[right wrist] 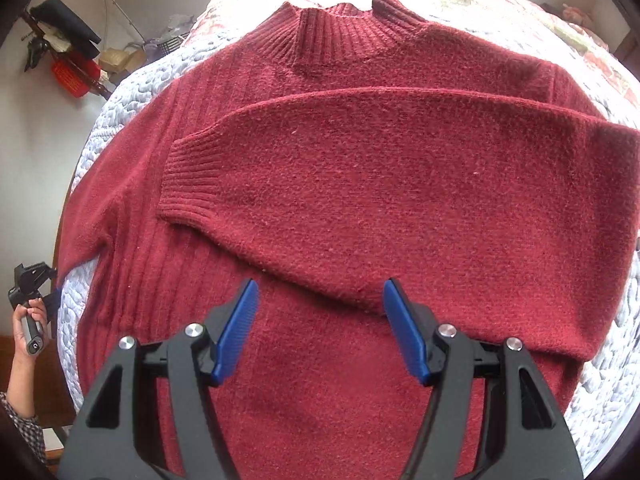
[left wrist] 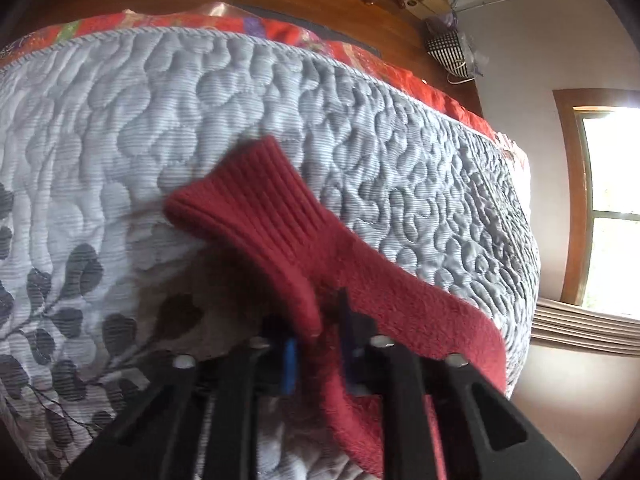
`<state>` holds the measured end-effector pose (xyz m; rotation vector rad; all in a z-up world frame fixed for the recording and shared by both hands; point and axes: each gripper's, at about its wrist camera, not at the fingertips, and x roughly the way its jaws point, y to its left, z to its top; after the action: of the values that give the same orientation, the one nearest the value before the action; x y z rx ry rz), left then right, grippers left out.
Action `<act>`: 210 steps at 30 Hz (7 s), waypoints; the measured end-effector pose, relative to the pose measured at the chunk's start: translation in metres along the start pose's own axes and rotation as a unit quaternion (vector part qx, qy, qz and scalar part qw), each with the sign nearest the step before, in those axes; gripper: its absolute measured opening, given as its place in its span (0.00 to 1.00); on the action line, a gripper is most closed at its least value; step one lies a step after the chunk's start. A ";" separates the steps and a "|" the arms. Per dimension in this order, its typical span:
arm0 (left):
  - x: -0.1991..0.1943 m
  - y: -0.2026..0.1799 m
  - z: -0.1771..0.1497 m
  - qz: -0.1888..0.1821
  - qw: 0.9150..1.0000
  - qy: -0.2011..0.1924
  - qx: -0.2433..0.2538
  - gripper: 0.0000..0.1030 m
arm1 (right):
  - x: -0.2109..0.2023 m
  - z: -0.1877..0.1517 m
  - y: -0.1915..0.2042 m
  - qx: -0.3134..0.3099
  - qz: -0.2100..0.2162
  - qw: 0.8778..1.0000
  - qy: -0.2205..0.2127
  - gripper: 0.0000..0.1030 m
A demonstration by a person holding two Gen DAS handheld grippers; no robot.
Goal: Fold small clothes
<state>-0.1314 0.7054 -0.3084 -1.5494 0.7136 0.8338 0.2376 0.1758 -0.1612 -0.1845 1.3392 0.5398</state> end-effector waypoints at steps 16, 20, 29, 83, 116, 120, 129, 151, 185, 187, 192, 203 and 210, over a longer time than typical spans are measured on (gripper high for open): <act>-0.064 -0.147 -0.091 -0.109 0.960 -0.067 0.249 0.06 | -0.026 -0.013 -0.037 0.020 0.008 1.000 -0.021 0.63; -0.058 -0.202 -0.143 -0.145 0.938 -0.041 0.311 0.06 | -0.036 -0.020 -0.052 0.028 0.011 0.999 -0.028 0.63; -0.016 -0.275 -0.283 -0.189 0.886 0.038 0.422 0.06 | -0.052 -0.037 -0.089 0.051 0.011 0.998 -0.037 0.63; 0.016 -0.229 -0.246 0.016 0.860 0.046 0.508 0.59 | 0.000 0.034 -0.019 -0.004 0.106 0.994 0.028 0.07; 0.044 -0.288 -0.333 0.051 0.792 0.021 0.608 0.62 | -0.080 0.020 -0.137 0.040 0.063 0.994 -0.074 0.28; 0.070 -0.282 -0.355 0.051 0.782 0.062 0.618 0.62 | -0.052 0.023 -0.126 0.034 0.072 0.996 -0.042 0.28; 0.111 -0.264 -0.357 0.087 0.782 0.085 0.611 0.63 | -0.020 0.017 -0.142 0.076 0.074 0.994 -0.021 0.26; 0.041 -0.189 -0.325 0.122 0.778 0.022 0.616 0.66 | -0.081 -0.115 -0.161 0.117 0.060 0.991 -0.036 0.46; -0.070 -0.027 -0.337 0.130 0.782 0.093 0.602 0.69 | -0.094 -0.280 -0.120 0.102 0.024 0.992 0.064 0.55; -0.074 -0.013 -0.346 0.137 0.774 0.094 0.611 0.70 | -0.092 -0.298 -0.118 0.107 0.023 0.991 0.076 0.55; -0.079 0.014 -0.356 0.148 0.772 0.123 0.605 0.72 | -0.085 -0.332 -0.122 0.132 0.027 0.987 0.089 0.55; -0.078 0.034 -0.375 0.137 0.786 0.162 0.581 0.71 | -0.088 -0.352 -0.126 0.139 0.052 0.986 0.080 0.57; -0.085 0.045 -0.398 0.139 0.787 0.176 0.575 0.61 | -0.080 -0.351 -0.118 0.134 0.078 0.984 0.088 0.46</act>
<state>-0.1690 0.3043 -0.2368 -0.4570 1.4064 0.1519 -0.0226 -0.0977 -0.1888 0.0977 1.5928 0.4759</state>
